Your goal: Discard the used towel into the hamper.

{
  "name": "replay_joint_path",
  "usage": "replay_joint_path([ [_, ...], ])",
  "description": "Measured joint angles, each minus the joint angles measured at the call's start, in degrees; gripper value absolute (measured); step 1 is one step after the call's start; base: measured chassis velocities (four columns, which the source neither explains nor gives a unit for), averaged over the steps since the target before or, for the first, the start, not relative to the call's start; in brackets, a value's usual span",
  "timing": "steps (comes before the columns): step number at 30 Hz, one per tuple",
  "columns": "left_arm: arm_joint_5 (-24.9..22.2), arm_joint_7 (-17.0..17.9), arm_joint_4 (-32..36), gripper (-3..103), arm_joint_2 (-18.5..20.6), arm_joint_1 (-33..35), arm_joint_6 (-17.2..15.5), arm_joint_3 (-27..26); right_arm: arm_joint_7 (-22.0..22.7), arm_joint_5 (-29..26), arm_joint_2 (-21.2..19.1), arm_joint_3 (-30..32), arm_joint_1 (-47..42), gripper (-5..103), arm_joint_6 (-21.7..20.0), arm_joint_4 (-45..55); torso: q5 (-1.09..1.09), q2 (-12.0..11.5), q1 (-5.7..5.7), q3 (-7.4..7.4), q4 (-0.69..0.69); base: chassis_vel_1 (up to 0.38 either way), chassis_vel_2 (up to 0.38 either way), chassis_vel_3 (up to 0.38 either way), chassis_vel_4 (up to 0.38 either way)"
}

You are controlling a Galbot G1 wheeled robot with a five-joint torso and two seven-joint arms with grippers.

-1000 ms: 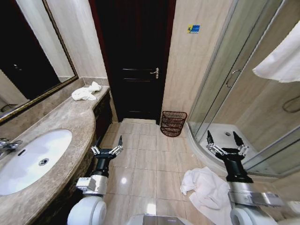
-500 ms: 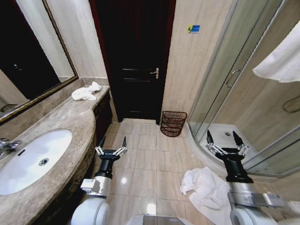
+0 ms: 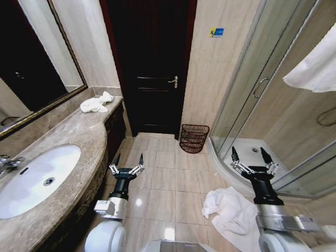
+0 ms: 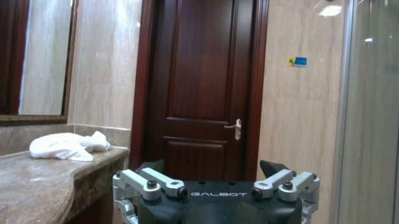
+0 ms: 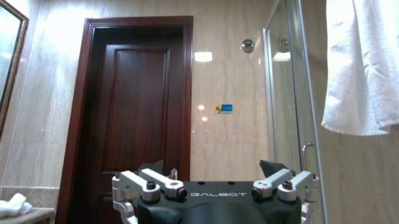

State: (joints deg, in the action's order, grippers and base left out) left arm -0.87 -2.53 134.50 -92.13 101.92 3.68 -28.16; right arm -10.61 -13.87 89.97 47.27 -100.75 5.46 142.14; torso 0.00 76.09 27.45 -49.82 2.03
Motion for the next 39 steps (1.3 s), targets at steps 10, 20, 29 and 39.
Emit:
replay_joint_path([
  [10, 0.8, -1.1, -1.3, 100, 0.0, -1.6, 3.5, -0.3, -1.7, 1.4, -0.2, -0.9, 0.0, 100, 0.2, -1.2, 0.0, 0.0, 0.0, 0.0, 0.0, 0.0, 0.0, 0.0, 0.0],
  [20, 2.1, -0.4, -2.4, 100, 0.0, -1.6, 8.0, -0.6, -1.8, 1.5, -0.2, -0.8, -0.3, 100, 0.4, 0.4, 0.02, 0.0, 0.0, 0.0, -0.01, 0.0, 0.0, 0.0, 0.0],
  [29, 0.2, 1.0, 1.4, 97, 0.0, 0.1, 4.3, 2.4, -2.4, 1.7, 0.0, -0.8, -0.8, 100, 0.0, 1.0, -0.01, 0.0, 0.0, 0.0, 0.0, 0.0, 0.0, 0.0, 0.0],
  [39, -1.8, 1.0, 5.1, 101, 0.0, 1.1, 3.1, 1.2, -2.8, 2.7, 0.9, -2.4, -0.6, 100, 0.0, -0.8, 0.0, 0.0, 0.0, 0.0, 0.0, 0.0, 0.0, 0.0, 0.0],
])
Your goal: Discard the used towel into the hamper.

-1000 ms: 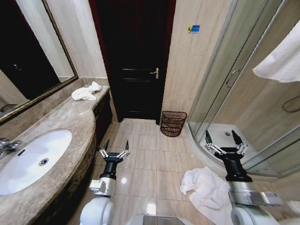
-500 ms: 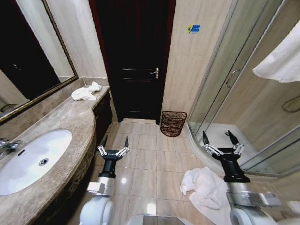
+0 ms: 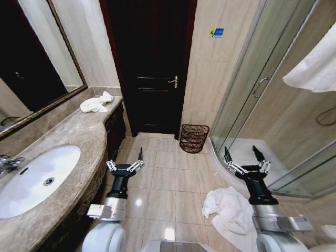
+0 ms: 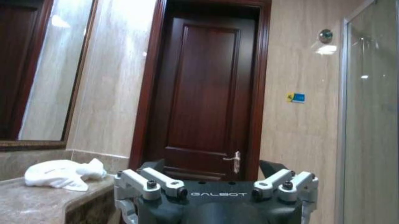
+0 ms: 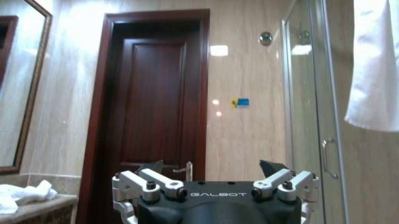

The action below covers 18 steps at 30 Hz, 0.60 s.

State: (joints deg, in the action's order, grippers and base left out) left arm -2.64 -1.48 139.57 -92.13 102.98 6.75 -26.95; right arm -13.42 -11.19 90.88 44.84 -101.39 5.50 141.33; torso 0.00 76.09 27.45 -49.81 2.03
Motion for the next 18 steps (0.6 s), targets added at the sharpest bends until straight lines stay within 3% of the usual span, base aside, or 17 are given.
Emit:
replay_joint_path([
  [3, 0.2, -0.5, -0.3, 97, 0.0, 0.0, 0.2, 0.4, 1.9, -0.7, 0.0, -0.9, 0.2, 100, -0.2, -2.1, -0.01, 0.0, 0.0, 0.0, 0.0, 0.0, 0.0, 0.0, 0.0],
  [4, 0.2, -0.8, -0.7, 101, 0.0, 0.0, 0.9, 0.4, 2.6, -0.7, 0.2, -1.1, 0.2, 100, -0.1, -3.0, -0.02, 0.0, 0.0, 0.0, 0.0, 0.0, 0.0, 0.0, 0.0],
  [8, 1.0, -0.4, -1.6, 93, 0.0, -0.1, 1.7, 0.0, 2.5, -0.5, 0.3, -0.9, 0.3, 100, 0.1, -3.3, 0.0, 0.0, 0.0, 0.0, -0.01, 0.0, 0.0, 0.0, 0.0],
  [14, 2.8, -0.3, -2.4, 91, 0.0, -0.4, 1.8, -0.4, 2.1, 0.4, 1.1, -1.6, 0.4, 100, 0.4, -4.0, -0.01, 0.0, 0.0, 0.0, -0.01, 0.0, 0.0, 0.0, 0.0],
  [18, 2.9, 0.2, -0.2, 91, 0.0, -1.3, 4.4, -0.2, 2.0, 0.1, 1.2, -1.9, 0.5, 100, 0.1, -1.1, 0.01, 0.0, 0.0, 0.0, -0.01, 0.0, 0.0, 0.0, 0.0],
])
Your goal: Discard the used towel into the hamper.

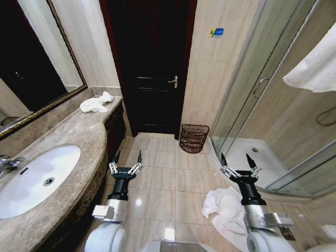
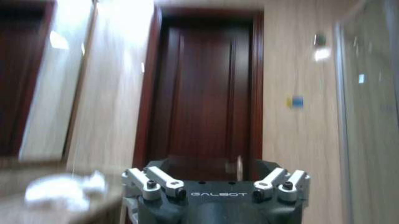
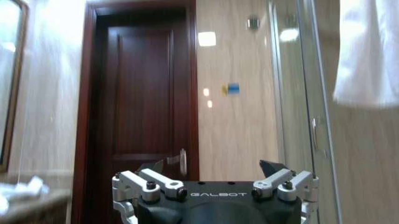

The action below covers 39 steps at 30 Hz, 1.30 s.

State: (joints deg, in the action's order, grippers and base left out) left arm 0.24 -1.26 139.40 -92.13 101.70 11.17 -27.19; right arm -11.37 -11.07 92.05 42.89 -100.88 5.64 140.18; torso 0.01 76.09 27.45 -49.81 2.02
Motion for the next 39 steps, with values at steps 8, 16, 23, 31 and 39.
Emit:
replay_joint_path([
  [8, 2.6, -0.9, 0.6, 97, 0.0, 0.4, -2.1, -1.9, -1.9, -2.2, -0.2, 0.8, -0.6, 100, 0.7, -0.3, -0.02, 0.0, 0.0, 0.0, 0.01, 0.0, 0.0, 0.0, 0.0],
  [16, 3.1, -0.9, -4.0, 89, 0.0, 0.6, -2.1, 0.4, -2.3, -1.6, 0.1, 0.8, -0.4, 100, 1.3, -0.5, -0.02, 0.0, 0.0, 0.0, 0.01, 0.0, 0.0, 0.0, 0.0],
  [23, 3.7, -0.9, -4.9, 94, 0.0, 1.1, -0.4, 1.8, -3.2, -1.4, 0.1, 0.6, -0.4, 100, 2.0, 0.2, -0.01, 0.0, -0.01, 0.0, 0.01, 0.0, 0.0, 0.0, 0.0],
  [31, 4.6, -1.4, -5.0, 95, 0.0, 1.4, -0.2, 2.2, -3.2, -1.5, -0.1, 0.6, -0.1, 100, 2.0, -0.6, -0.02, 0.0, 0.0, -0.01, 0.01, -0.07, 0.073, 0.071, -0.067],
  [39, 4.2, -2.0, -5.6, 91, 0.0, 1.5, 1.0, 3.3, -2.9, -1.9, -0.6, 0.8, 0.0, 100, 1.9, -1.1, -0.02, 0.0, 0.01, -0.01, 0.01, -0.101, 0.101, 0.11, -0.098],
])
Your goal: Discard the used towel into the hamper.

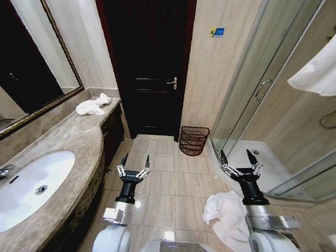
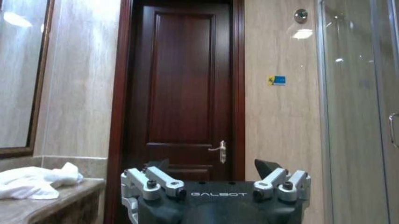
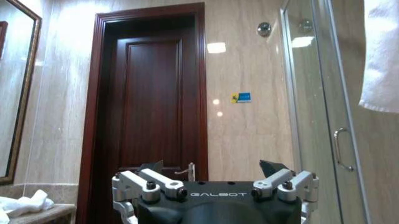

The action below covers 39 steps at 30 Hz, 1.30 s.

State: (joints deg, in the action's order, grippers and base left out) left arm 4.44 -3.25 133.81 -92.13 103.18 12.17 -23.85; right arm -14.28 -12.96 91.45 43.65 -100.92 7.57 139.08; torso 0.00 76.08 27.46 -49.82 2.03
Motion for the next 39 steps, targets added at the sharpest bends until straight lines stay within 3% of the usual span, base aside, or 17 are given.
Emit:
replay_joint_path([
  [19, -0.6, 0.4, 0.3, 94, 0.0, 0.0, 0.0, -0.6, 0.7, -0.4, 0.5, 0.0, -0.1, 100, 0.1, -0.2, 0.01, 0.0, 0.0, 0.0, 0.0, -0.121, 0.119, 0.121, -0.123],
  [39, -1.5, 0.3, 0.0, 99, 0.0, -1.0, -4.1, -2.4, 0.4, -0.4, -1.1, -0.1, 0.6, 100, 0.4, -1.8, 0.02, 0.0, -0.02, 0.01, -0.02, -0.156, 0.146, 0.161, -0.16],
])
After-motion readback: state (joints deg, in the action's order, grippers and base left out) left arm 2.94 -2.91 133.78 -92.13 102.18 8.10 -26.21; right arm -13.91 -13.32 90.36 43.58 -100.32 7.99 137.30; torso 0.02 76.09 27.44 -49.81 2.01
